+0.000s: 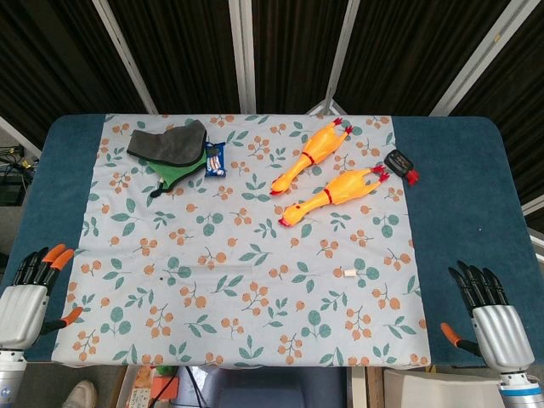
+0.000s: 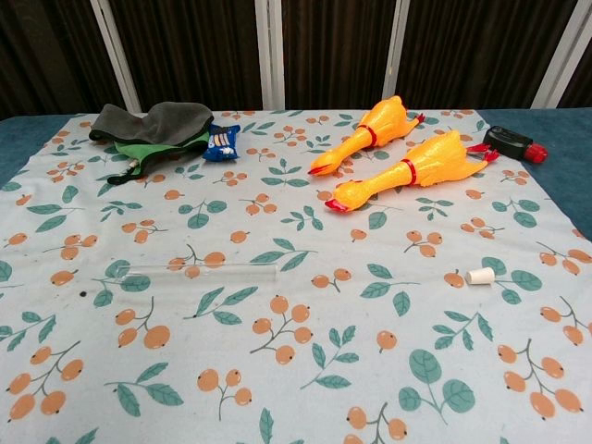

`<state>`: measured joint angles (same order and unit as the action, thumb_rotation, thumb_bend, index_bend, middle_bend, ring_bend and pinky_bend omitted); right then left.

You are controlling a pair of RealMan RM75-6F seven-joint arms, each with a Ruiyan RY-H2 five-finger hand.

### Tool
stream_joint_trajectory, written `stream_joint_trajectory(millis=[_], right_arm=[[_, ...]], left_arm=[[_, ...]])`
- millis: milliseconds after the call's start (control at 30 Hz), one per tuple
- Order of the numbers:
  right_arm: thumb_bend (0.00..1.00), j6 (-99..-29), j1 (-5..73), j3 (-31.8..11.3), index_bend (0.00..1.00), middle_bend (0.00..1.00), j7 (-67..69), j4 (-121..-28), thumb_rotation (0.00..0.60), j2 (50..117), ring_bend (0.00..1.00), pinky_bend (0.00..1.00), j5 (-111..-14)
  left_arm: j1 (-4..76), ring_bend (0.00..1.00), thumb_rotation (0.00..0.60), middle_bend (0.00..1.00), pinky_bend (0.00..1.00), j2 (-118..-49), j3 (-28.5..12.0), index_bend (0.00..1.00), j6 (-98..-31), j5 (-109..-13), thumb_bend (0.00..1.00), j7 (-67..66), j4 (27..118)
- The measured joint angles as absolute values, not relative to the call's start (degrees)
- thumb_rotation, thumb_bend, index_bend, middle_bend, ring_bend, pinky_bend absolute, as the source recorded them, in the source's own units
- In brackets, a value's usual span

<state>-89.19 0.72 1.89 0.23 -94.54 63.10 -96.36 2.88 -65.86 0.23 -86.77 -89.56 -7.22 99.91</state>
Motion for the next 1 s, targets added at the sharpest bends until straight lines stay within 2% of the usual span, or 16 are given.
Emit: stream_joint_trajectory(millis=[1000], right_arm=[[0.27,-89.08,0.55,1.75,0.0,0.0,0.75,-94.91,0.6,62.81,0.0,0.0,-95.49]], left_arm=[[3.44,0.0,0.6,0.04,0.0,-66.26,0.2,0.1,-85.57,-89.16,0.09,-8.5,100.7]])
